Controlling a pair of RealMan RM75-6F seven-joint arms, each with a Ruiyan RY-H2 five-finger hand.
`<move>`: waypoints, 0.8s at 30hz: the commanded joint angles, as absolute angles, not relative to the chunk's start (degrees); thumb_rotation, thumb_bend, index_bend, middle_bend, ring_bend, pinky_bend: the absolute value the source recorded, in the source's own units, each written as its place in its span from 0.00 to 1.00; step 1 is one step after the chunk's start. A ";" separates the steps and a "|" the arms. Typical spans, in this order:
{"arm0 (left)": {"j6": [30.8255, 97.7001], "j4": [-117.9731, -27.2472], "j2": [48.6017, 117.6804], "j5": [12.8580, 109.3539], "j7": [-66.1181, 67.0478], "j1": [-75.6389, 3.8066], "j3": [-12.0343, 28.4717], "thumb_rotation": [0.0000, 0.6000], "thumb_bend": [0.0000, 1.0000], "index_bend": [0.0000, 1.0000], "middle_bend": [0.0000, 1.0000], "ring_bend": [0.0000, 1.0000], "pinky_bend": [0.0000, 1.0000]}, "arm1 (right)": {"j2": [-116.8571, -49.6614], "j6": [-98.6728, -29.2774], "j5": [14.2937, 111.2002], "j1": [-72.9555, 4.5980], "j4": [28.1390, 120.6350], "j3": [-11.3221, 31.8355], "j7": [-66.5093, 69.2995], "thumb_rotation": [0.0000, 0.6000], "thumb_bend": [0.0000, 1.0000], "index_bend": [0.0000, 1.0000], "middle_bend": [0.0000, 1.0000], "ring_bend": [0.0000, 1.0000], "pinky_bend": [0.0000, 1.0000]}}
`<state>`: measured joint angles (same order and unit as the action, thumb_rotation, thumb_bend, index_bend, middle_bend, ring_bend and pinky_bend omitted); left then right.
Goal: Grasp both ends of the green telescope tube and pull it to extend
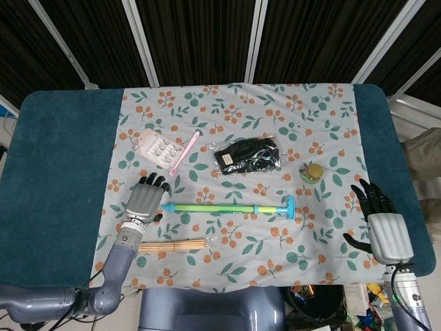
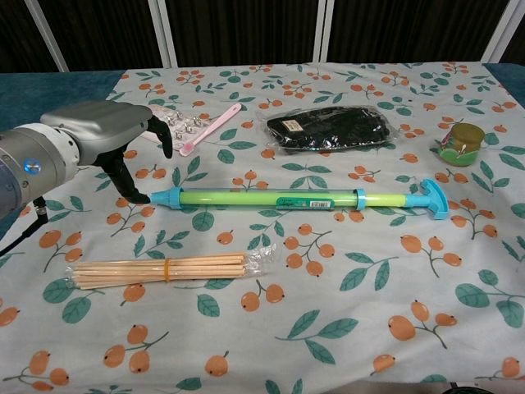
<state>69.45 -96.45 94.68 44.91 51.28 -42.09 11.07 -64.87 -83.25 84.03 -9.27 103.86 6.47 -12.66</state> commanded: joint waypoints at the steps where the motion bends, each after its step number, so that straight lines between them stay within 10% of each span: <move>1: 69.42 -96.42 94.58 44.79 51.26 -42.26 10.92 1.00 0.16 0.34 0.19 0.10 0.22 | -64.95 -83.18 84.02 -9.32 103.70 6.43 -12.78 1.00 0.05 0.10 0.00 0.00 0.16; 24: 69.89 -95.95 95.25 42.80 51.68 -43.89 10.06 1.00 0.16 0.34 0.18 0.10 0.22 | -64.73 -82.73 83.57 -9.31 104.40 6.19 -12.81 1.00 0.05 0.10 0.00 0.00 0.16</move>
<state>69.92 -96.05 95.18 42.89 51.66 -43.81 10.04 -64.73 -82.75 83.59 -9.30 104.40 6.19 -12.83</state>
